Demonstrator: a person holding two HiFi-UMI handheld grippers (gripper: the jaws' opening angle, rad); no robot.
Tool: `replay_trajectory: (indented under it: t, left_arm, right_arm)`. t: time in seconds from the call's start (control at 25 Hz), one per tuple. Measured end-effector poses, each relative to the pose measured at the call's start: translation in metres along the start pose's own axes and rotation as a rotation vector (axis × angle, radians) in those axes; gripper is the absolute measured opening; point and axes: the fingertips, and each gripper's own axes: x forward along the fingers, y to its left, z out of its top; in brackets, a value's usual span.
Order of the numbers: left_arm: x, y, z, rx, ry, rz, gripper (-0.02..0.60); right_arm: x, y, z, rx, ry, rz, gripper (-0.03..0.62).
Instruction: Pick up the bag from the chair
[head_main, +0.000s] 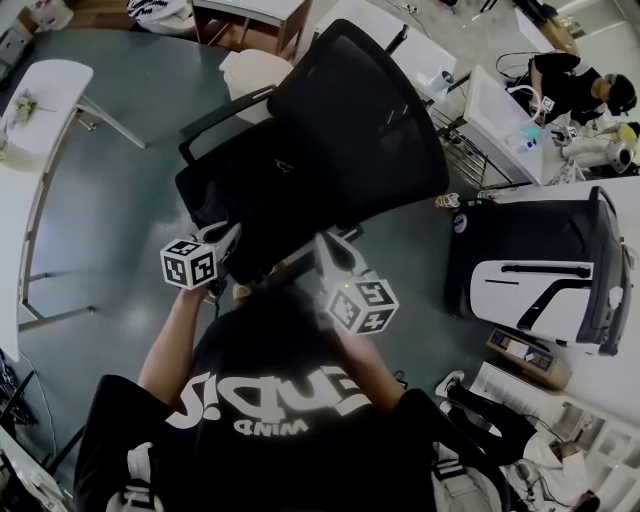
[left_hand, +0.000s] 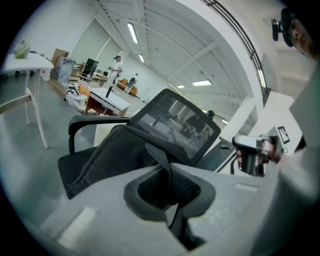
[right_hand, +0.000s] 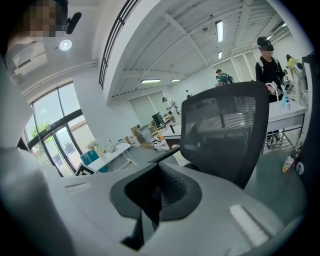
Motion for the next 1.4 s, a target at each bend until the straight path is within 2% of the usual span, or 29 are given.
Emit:
replay_trajectory:
  t: [0.12,0.44,0.64,1.2,1.4]
  left_arm:
    - [-0.007,-0.007,0.005,-0.02,-0.03,-0.026,0.006]
    - [-0.019,-0.041,0.029,-0.037,-0.104,-0.162,0.005]
    - [-0.026,-0.05,0.037,-0.033,-0.117,-0.181,0.005]
    - [-0.051,-0.085,0.092,-0.081,-0.257,-0.244,0.002]
    - [-0.062,-0.1,0.105,-0.07,-0.276,-0.258,0.002]
  right_arm:
    - [0.001,0.001,0.002,-0.003,0.0,0.006,0.003]
    - [0.002,0.003,0.007,-0.002,-0.004,0.014,0.003]
    - [0.0,0.006,0.008,-0.012,-0.012,0.013,0.003]
    - [-0.005,0.008,0.016,-0.018,-0.035,-0.006,0.003]
    - [-0.007,0.013,0.016,-0.019,-0.045,-0.006,0.003]
